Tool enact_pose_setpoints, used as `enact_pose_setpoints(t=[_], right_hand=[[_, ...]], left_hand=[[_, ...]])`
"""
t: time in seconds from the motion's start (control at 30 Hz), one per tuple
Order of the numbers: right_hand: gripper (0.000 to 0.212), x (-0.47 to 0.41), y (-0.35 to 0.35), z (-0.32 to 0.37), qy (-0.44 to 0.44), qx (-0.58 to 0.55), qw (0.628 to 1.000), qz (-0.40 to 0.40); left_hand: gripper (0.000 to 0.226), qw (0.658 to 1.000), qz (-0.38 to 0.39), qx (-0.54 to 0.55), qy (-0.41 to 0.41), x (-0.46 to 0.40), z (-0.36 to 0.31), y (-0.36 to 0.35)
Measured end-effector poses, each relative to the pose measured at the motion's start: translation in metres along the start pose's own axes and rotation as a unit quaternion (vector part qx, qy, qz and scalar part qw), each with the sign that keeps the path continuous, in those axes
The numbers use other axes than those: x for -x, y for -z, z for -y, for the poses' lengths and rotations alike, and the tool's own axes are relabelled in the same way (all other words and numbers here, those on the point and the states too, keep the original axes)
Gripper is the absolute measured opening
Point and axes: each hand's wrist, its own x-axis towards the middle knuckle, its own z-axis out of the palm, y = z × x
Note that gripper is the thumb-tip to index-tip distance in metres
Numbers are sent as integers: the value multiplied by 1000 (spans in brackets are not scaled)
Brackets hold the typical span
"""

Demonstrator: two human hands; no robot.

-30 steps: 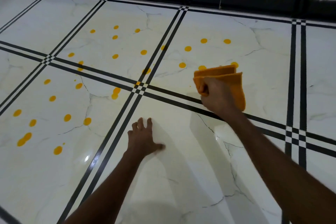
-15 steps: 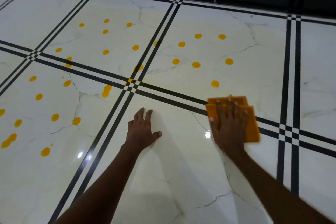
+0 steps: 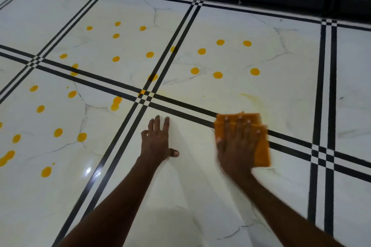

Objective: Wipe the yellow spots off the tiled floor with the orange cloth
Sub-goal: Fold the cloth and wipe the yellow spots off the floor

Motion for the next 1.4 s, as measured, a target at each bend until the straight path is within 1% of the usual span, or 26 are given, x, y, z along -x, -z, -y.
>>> enact_pose_setpoints(t=[0.07, 0.13, 0.17, 0.2, 0.23, 0.3, 0.37, 0.4, 0.43, 0.47, 0.53, 0.57, 0.63, 0.7, 0.77, 0.9, 0.97, 1.0, 1.03, 1.1, 1.13, 1.2, 1.27, 1.3, 1.37, 1.4], right_hand=[[71, 14, -9, 36, 128, -24, 991, 38], [70, -29, -17, 53, 256, -22, 964, 70], [68, -63, -21, 51, 283, -11, 955, 83], [66, -95, -24, 40, 268, 1, 959, 90], [64, -123, -26, 21, 210, 13, 973, 90], [65, -152, -21, -23, 92, 29, 994, 44], [67, -137, -14, -47, 28, 19, 999, 3], [68, -118, -11, -43, 18, 20, 1000, -6], [68, -94, -9, -30, 28, 15, 999, -7], [68, -70, -10, -12, 67, 4, 998, 0], [66, -37, -16, 32, 196, -22, 978, 63], [66, -31, -17, 51, 240, -21, 966, 89], [63, -44, -16, 73, 276, 3, 953, 126], [62, -70, -17, 76, 274, 16, 949, 154], [65, -100, -19, 64, 246, 6, 954, 169], [68, -191, -18, 34, 141, 12, 986, 88], [71, -208, -26, 57, 107, 11, 992, 72], [72, -202, -31, 75, 115, 12, 991, 65], [72, -189, -34, 97, 145, 12, 987, 71], [74, -158, -43, 131, 247, 15, 964, 94], [74, -151, -45, 138, 287, 11, 951, 113], [74, -157, -43, 141, 334, -3, 933, 134], [71, -187, -43, 119, 346, 15, 930, 123], [72, -209, -44, 111, 333, 34, 934, 124], [82, -253, -34, 104, 271, 81, 946, 159], [86, -268, -32, 106, 256, 90, 948, 168]], left_hand=[[131, 1000, 17, -2, -2, -4, 1, 1], [132, 1000, 23, -13, -3, -7, 4, 2], [133, 999, 28, -16, -2, -8, 4, 1], [134, 999, 34, -18, -2, -8, 5, 1], [134, 999, 38, -19, -3, -9, 5, 2], [135, 998, 48, -25, -8, -8, 5, 6], [132, 998, 65, -23, -9, -11, 4, 13], [128, 997, 75, -13, -7, -14, 3, 19], [124, 996, 91, -4, -4, -19, 3, 28], [120, 994, 110, 5, -2, -24, 2, 37], [110, 989, 149, 9, 3, -28, 2, 55], [104, 986, 164, 1, 4, -27, 2, 67], [98, 983, 180, -19, 12, -22, 6, 83], [99, 985, 173, -15, 15, -20, 16, 89], [104, 988, 156, 4, 10, -25, 25, 88], [117, 996, 78, 32, 14, -48, 41, 61], [126, 999, 38, 32, 12, -55, 46, 40], [130, 999, 20, 34, 12, -57, 47, 31], [133, 999, 5, 44, 16, -56, 48, 26], [137, 997, -3, 74, 35, -51, 50, 24], [139, 995, -11, 90, 48, -48, 51, 24], [143, 990, -32, 115, 74, -42, 57, 24], [144, 988, -29, 135, 76, -42, 55, 22], [144, 986, -30, 145, 79, -42, 58, 21], [144, 985, -28, 152, 81, -42, 58, 23], [143, 985, -26, 152, 81, -42, 58, 24]])
